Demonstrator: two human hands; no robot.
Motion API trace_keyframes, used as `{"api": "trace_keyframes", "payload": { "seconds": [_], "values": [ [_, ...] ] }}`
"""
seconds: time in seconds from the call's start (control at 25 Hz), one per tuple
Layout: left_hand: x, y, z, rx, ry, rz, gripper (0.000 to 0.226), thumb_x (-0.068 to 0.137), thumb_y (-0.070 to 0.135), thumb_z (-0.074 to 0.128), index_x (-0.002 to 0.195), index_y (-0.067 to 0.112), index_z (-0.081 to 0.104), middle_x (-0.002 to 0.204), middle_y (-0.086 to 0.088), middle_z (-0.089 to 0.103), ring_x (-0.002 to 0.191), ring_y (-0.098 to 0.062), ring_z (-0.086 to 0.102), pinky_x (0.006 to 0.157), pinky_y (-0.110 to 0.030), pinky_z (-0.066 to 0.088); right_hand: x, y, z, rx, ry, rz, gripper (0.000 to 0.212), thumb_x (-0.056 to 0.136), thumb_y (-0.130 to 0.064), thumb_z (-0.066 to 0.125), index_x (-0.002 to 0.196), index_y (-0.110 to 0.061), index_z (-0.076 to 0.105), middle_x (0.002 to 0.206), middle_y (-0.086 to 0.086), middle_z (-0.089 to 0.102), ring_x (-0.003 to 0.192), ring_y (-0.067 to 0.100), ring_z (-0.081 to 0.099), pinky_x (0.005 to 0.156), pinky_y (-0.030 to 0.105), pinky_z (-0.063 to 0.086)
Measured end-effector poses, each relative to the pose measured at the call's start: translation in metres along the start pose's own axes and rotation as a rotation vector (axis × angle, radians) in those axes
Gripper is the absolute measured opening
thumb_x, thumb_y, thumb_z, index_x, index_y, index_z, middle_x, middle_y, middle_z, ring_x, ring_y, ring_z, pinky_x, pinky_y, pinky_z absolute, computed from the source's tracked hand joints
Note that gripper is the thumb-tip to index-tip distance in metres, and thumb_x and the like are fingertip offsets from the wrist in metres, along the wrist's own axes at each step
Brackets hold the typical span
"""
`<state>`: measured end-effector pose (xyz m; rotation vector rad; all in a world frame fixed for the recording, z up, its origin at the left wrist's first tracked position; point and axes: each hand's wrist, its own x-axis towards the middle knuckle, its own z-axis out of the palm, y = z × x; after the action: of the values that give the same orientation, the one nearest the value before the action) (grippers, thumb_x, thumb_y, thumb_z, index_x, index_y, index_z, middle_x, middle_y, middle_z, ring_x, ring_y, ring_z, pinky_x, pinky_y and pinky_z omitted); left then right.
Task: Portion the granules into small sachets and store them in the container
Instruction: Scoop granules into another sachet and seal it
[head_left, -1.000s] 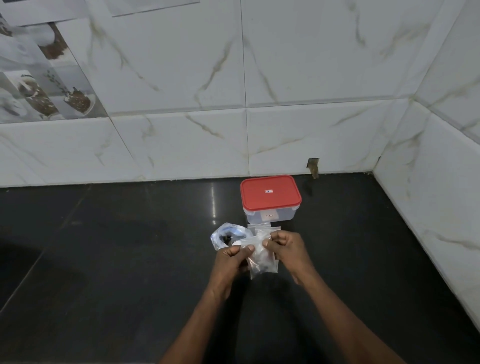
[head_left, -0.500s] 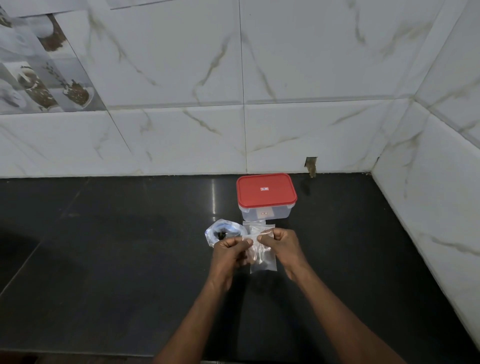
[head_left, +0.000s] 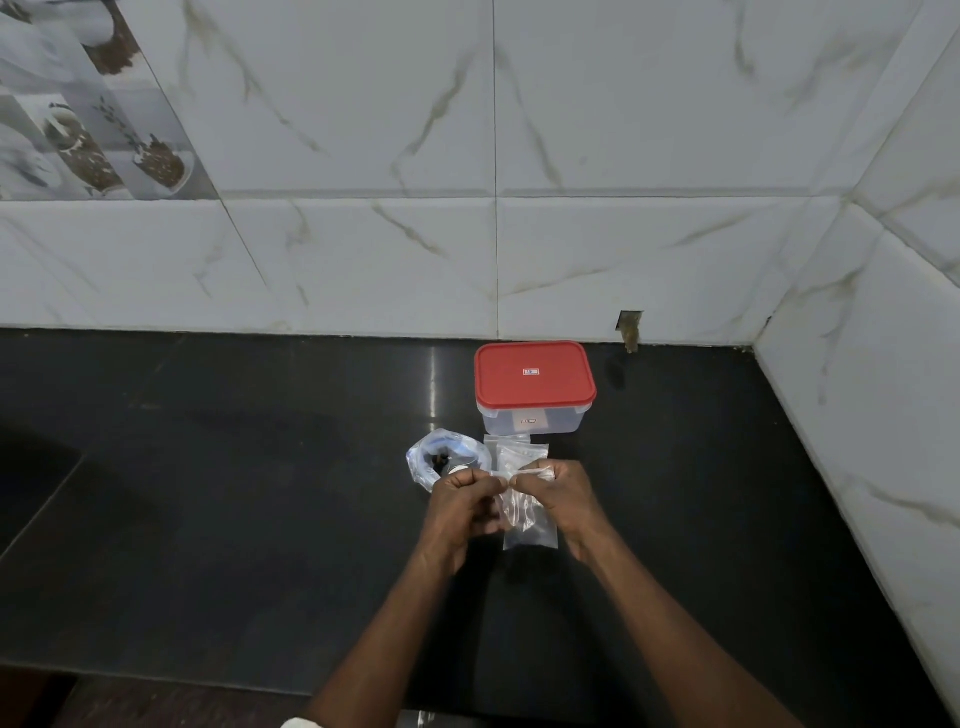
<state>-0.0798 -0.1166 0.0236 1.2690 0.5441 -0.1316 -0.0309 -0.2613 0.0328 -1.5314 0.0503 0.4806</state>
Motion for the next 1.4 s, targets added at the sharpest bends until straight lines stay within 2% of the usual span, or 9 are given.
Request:
{"api": "trace_keyframes", "payload": {
  "seconds": [0.12, 0.28, 0.36, 0.48, 0.6, 0.8, 1.0, 1.2, 1.4],
  "values": [
    [0.002, 0.007, -0.002, 0.027, -0.003, -0.011, 0.023, 0.085, 0.006, 0.072, 0.065, 0.016, 0.069, 0.082, -0.019, 0.061, 0.072, -0.029, 0.06, 0.072, -0.04, 0.056, 0.003, 0.0, 0.005, 0.001, -0.005, 0.007, 0.004, 0.078, -0.002, 0.07, 0.08, -0.001, 0.073, 0.077, 0.017, 0.074, 0.071, 0.028, 0.071, 0.07, 0.041, 0.057],
    [0.005, 0.015, -0.01, 0.001, -0.052, -0.049, 0.002, 0.083, 0.006, 0.07, 0.085, 0.006, 0.069, 0.094, -0.022, 0.065, 0.087, -0.034, 0.063, 0.082, -0.046, 0.059, 0.006, -0.001, 0.015, 0.011, 0.034, 0.012, 0.01, 0.079, -0.001, 0.067, 0.085, 0.006, 0.071, 0.08, 0.023, 0.072, 0.071, 0.026, 0.069, 0.07, 0.039, 0.056],
    [0.008, 0.017, -0.015, -0.018, -0.07, -0.076, 0.013, 0.079, 0.007, 0.07, 0.092, 0.004, 0.069, 0.095, -0.022, 0.065, 0.09, -0.034, 0.063, 0.09, -0.051, 0.057, 0.007, -0.003, 0.023, -0.003, 0.06, 0.001, 0.01, 0.079, 0.0, 0.066, 0.083, 0.009, 0.068, 0.072, 0.017, 0.068, 0.068, 0.022, 0.065, 0.063, 0.033, 0.053],
    [0.013, 0.024, -0.023, -0.041, -0.08, -0.081, 0.013, 0.083, -0.001, 0.066, 0.096, 0.002, 0.069, 0.092, -0.019, 0.066, 0.083, -0.027, 0.067, 0.08, -0.041, 0.058, 0.008, -0.005, 0.034, 0.014, 0.056, -0.007, 0.004, 0.08, 0.003, 0.065, 0.078, 0.003, 0.069, 0.067, 0.008, 0.066, 0.062, 0.016, 0.063, 0.055, 0.025, 0.051],
    [0.016, 0.029, -0.033, -0.05, -0.089, -0.055, 0.008, 0.087, -0.003, 0.066, 0.09, 0.001, 0.072, 0.084, -0.012, 0.073, 0.076, -0.019, 0.07, 0.072, -0.031, 0.058, 0.009, -0.007, 0.043, 0.05, 0.059, -0.008, 0.006, 0.08, 0.0, 0.068, 0.084, -0.004, 0.072, 0.076, 0.01, 0.072, 0.071, 0.022, 0.069, 0.059, 0.03, 0.055],
    [0.02, 0.026, -0.054, -0.097, -0.027, -0.021, 0.007, 0.091, 0.005, 0.07, 0.092, -0.002, 0.073, 0.087, -0.017, 0.076, 0.076, -0.024, 0.073, 0.073, -0.036, 0.063, 0.009, -0.007, 0.046, 0.168, 0.088, 0.01, 0.011, 0.081, -0.003, 0.075, 0.09, 0.002, 0.075, 0.091, 0.026, 0.073, 0.085, 0.043, 0.071, 0.073, 0.061, 0.057],
    [0.024, 0.022, -0.064, -0.07, -0.001, 0.012, 0.014, 0.091, 0.005, 0.07, 0.098, -0.006, 0.073, 0.1, -0.025, 0.076, 0.086, -0.032, 0.073, 0.083, -0.045, 0.061, -0.003, -0.007, 0.056, 0.119, 0.229, -0.092, 0.004, 0.084, -0.002, 0.071, 0.084, 0.001, 0.074, 0.083, 0.022, 0.074, 0.075, 0.033, 0.071, 0.07, 0.048, 0.059],
    [0.021, 0.03, -0.069, -0.077, -0.079, -0.014, 0.007, 0.089, 0.003, 0.07, 0.09, 0.002, 0.077, 0.092, -0.021, 0.075, 0.08, -0.028, 0.072, 0.075, -0.04, 0.059, -0.001, -0.004, 0.064, 0.059, 0.271, -0.088, 0.009, 0.084, -0.003, 0.07, 0.076, 0.0, 0.073, 0.081, 0.024, 0.072, 0.075, 0.037, 0.069, 0.073, 0.053, 0.058],
    [0.017, 0.033, -0.069, -0.026, -0.153, -0.038, 0.018, 0.089, 0.002, 0.068, 0.105, -0.003, 0.074, 0.092, -0.018, 0.077, 0.075, -0.022, 0.073, 0.067, -0.033, 0.061, -0.002, -0.001, 0.07, -0.004, 0.242, -0.072, 0.012, 0.088, -0.004, 0.067, 0.079, 0.002, 0.073, 0.08, 0.02, 0.074, 0.074, 0.031, 0.071, 0.071, 0.046, 0.059]
  ]
}}
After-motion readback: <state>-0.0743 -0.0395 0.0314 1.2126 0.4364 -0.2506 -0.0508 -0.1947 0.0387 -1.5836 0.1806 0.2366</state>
